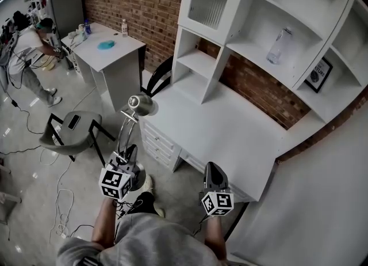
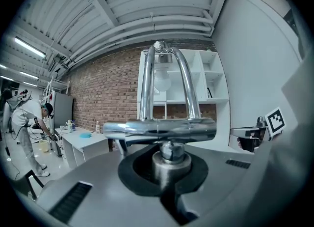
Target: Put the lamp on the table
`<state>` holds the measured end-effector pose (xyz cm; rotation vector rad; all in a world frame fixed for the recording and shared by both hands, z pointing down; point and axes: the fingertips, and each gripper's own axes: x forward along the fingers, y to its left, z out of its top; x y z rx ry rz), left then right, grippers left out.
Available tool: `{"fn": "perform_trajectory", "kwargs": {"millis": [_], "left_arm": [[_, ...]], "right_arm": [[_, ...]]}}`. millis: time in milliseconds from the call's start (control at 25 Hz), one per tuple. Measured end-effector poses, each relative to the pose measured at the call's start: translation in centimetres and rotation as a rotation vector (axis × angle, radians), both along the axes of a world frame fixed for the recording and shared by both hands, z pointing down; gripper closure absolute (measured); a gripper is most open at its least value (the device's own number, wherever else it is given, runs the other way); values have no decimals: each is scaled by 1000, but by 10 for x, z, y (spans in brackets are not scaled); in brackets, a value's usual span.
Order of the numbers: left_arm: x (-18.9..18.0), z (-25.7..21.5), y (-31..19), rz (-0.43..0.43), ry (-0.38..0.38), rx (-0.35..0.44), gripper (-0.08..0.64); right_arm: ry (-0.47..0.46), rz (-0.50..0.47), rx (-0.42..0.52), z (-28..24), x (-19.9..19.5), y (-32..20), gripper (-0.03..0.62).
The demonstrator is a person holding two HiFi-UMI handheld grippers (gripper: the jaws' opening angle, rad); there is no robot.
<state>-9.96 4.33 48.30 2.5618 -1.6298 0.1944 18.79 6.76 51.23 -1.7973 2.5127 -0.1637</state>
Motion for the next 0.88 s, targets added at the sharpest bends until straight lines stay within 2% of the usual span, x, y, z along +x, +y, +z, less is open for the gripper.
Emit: {"fn": "perform_trajectory", "kwargs": {"millis": [480, 600, 880], "left_arm": [[8, 17, -69, 23, 24, -49, 560], [9, 17, -94, 31, 36, -40, 560], [19, 16, -153, 87, 32, -54, 560]], "right_arm": [[10, 19, -3, 4, 3, -67, 569], [9, 34, -1, 2, 6, -89, 569], [12, 65, -11, -1, 7, -138, 569]]}}
